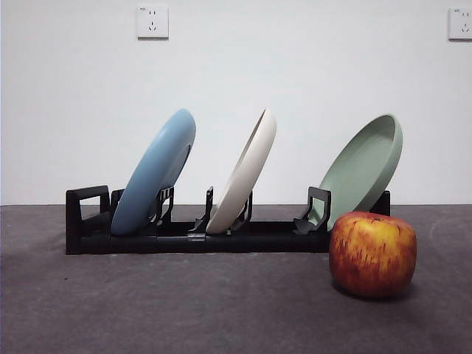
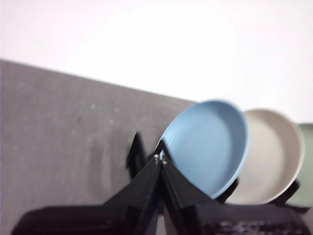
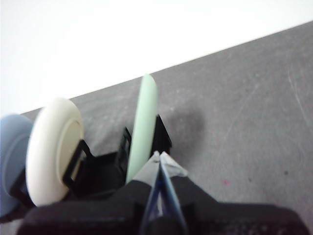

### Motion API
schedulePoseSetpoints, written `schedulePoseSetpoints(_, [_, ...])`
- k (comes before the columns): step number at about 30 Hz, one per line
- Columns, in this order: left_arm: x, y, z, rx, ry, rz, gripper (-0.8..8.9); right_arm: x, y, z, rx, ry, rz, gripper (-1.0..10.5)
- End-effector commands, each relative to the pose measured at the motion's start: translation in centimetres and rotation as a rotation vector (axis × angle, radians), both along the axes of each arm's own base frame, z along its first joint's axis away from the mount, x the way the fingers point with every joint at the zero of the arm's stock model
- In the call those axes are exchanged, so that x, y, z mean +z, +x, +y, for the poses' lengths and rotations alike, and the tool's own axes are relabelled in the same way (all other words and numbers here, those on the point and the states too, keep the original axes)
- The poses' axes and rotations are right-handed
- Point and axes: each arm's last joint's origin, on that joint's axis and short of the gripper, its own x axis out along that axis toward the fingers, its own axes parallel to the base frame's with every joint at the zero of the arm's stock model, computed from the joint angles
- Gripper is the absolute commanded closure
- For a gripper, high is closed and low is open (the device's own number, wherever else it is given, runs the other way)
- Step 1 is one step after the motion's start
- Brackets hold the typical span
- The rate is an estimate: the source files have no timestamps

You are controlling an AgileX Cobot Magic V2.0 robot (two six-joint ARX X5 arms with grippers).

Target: Take the blue plate from the plate rack,put the plate on the table,take the apple from the table,put the apple in the plate

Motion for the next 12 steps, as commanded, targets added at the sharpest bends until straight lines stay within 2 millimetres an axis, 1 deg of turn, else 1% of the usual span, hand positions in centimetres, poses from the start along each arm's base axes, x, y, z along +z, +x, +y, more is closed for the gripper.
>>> schedulePoseSetpoints(1, [2.9,0.3,-0.1,-0.038,-0.009,-0.049,8.19,3.0,0.5,0.1,-0.001,0.004,-0.001,9.6])
schedulePoseSetpoints(4, [5.9,0.8,-0.2,-0.085,-0.01,-0.056,8.19,5.8,1.3,0.2,0.006,-0.023,0.027,9.5])
schedulePoseSetpoints(6, [7.6,1.5,-0.2,-0.092,-0.014,-0.023,8.19,7.5,1.9,0.4,0.039,-0.042,0.053,9.5])
schedulePoseSetpoints(9, [10.0,2.9,-0.1,-0.097,-0.017,0.076,8.19,9.9,3.0,0.8,0.118,-0.042,0.097,9.5])
schedulePoseSetpoints(12, [11.8,4.7,-0.2,-0.156,0.024,0.173,8.18,11.9,4.1,1.2,0.201,-0.058,0.131,9.5])
